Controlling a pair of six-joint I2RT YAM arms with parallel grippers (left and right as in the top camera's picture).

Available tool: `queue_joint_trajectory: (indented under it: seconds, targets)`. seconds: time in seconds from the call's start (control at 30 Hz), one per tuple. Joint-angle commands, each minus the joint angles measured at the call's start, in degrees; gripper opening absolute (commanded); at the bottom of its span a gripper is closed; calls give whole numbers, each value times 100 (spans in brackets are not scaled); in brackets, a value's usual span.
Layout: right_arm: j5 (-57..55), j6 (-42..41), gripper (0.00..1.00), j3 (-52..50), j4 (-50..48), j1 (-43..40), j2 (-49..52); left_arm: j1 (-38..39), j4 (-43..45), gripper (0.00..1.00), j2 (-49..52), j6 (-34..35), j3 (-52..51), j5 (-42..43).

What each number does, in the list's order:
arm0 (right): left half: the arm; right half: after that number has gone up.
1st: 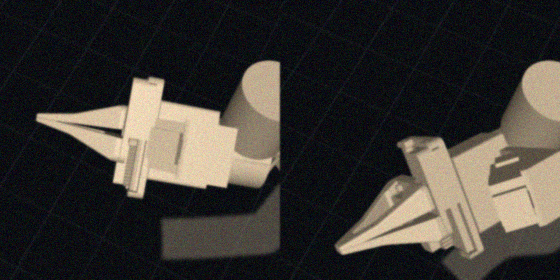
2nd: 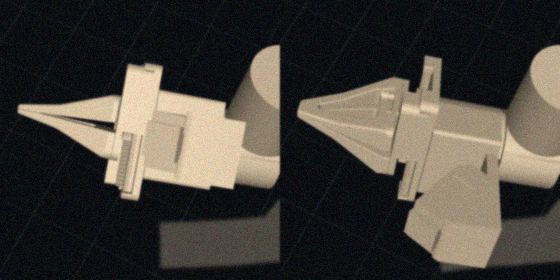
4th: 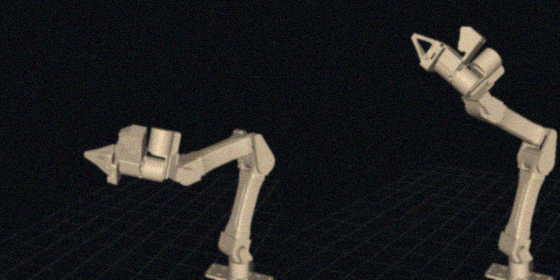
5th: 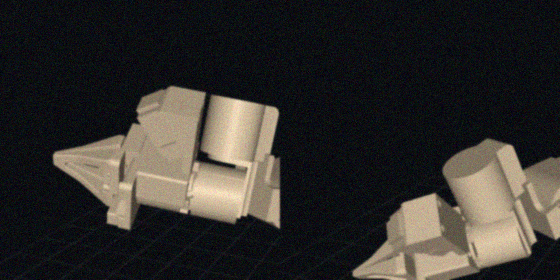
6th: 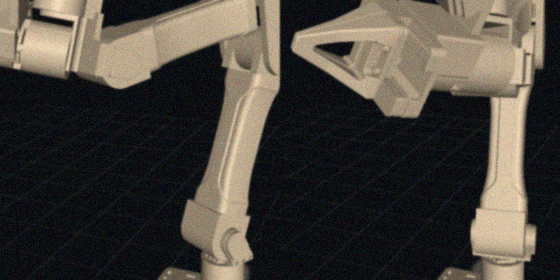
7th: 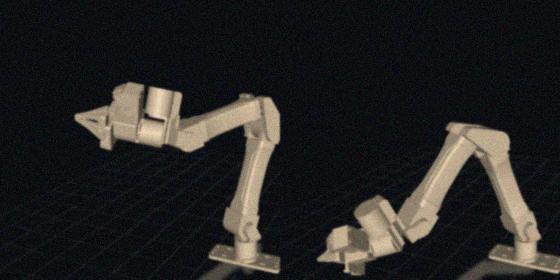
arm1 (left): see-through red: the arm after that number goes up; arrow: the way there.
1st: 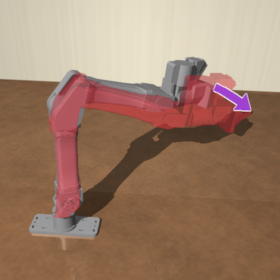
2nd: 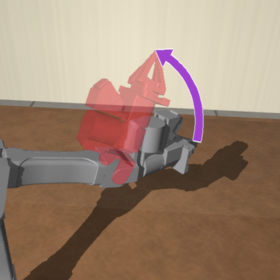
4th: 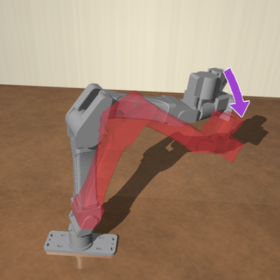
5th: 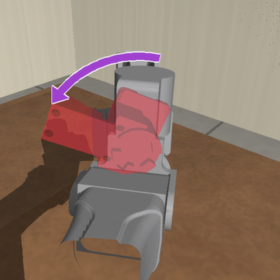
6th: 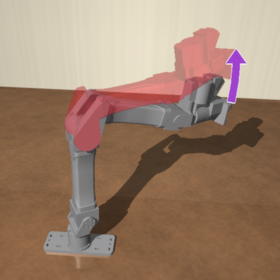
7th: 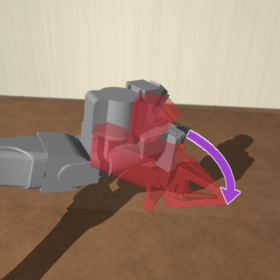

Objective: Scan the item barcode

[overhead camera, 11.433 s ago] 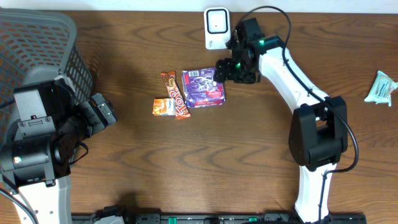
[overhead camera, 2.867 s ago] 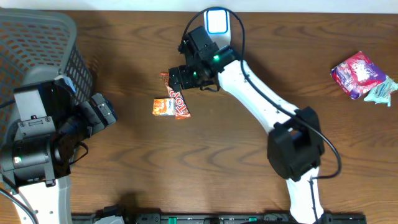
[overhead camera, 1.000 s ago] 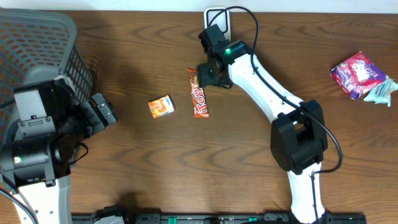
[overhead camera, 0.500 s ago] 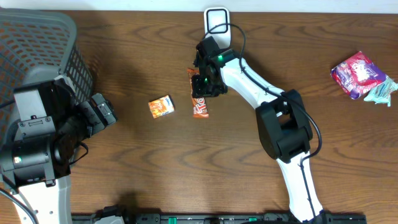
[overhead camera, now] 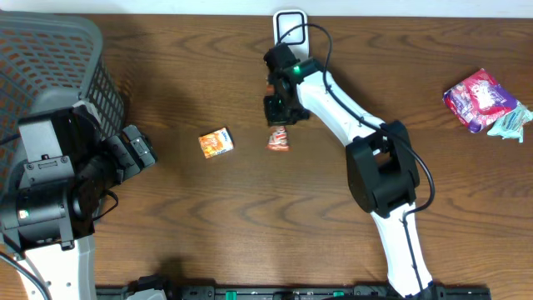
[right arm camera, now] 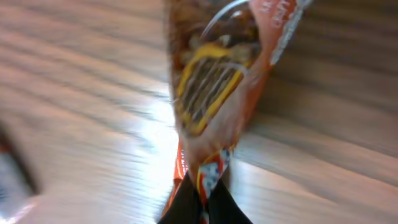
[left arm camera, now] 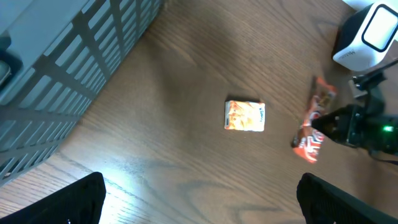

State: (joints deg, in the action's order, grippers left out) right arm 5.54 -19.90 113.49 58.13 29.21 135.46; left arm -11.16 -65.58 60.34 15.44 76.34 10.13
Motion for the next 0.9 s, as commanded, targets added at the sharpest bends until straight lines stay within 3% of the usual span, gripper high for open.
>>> queue_joint_trajectory:
  seconds: [0.0,0.17,0.3,0.87]
  targets:
    - [-1617,55,1,188,358,181,-400,-17,2,98,0,26,55,-35]
    - [-3248,59,1,-109,852,501,-313,-17,2,98,0,28,55,-35]
    - [-3886,-289,1,-428,848,658,-313,-17,2,98,0,26,55,-35]
    - [-2282,-452,1,-542,-52,1384,-310,-17,2,98,0,26,55,-35]
